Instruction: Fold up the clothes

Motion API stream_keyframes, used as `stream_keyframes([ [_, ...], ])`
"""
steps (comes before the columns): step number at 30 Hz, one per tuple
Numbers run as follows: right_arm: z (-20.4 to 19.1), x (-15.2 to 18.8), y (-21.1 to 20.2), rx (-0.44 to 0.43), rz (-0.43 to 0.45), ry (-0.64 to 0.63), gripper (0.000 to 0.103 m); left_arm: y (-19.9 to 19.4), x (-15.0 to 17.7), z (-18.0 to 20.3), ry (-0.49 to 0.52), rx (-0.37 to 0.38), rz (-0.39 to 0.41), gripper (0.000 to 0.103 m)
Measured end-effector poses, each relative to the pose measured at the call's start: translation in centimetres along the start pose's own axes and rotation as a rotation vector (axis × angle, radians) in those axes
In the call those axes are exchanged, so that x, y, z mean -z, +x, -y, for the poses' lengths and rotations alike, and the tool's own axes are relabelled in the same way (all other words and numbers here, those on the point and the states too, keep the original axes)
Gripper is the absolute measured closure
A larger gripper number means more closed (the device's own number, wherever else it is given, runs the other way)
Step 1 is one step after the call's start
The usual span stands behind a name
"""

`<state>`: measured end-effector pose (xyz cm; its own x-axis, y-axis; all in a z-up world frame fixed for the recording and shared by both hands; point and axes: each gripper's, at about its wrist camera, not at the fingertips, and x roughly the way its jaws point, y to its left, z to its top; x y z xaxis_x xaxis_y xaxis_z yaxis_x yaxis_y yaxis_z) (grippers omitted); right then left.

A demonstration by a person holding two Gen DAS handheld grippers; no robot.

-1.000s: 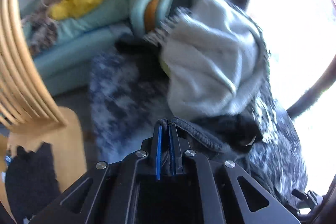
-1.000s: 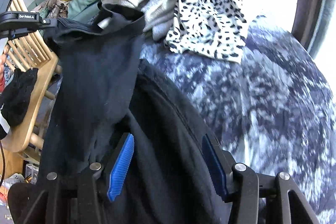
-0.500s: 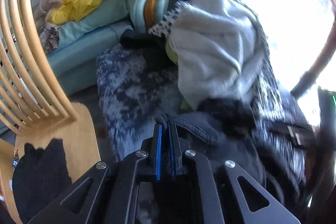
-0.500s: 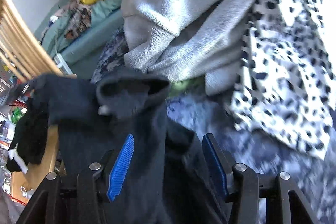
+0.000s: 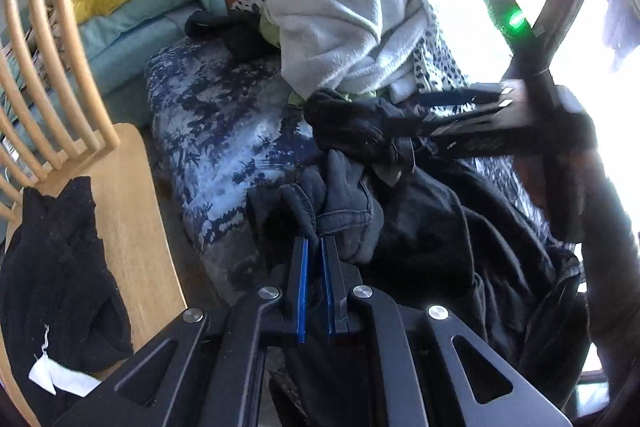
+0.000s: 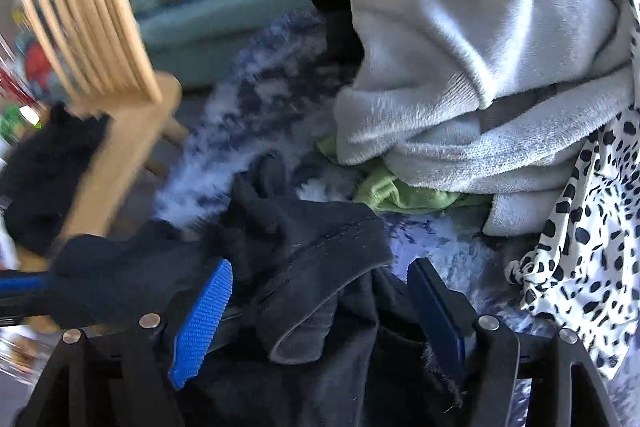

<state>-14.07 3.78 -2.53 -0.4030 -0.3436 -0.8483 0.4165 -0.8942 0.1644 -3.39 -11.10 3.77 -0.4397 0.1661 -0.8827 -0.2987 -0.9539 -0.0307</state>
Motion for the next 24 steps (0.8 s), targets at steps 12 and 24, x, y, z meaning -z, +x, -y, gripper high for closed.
stream_keyframes([
  [12, 1.3, 0.9, -1.8, -0.189, -0.013, 0.207, 0.096, -4.4, 0.1, -2.3, -0.069, -0.046, 0.115, 0.102],
  [24, 3.2, 1.7, -13.9, -0.077, 0.186, 0.237, 0.096, -0.9, -0.2, -4.6, -0.213, 0.162, 0.01, 0.068],
])
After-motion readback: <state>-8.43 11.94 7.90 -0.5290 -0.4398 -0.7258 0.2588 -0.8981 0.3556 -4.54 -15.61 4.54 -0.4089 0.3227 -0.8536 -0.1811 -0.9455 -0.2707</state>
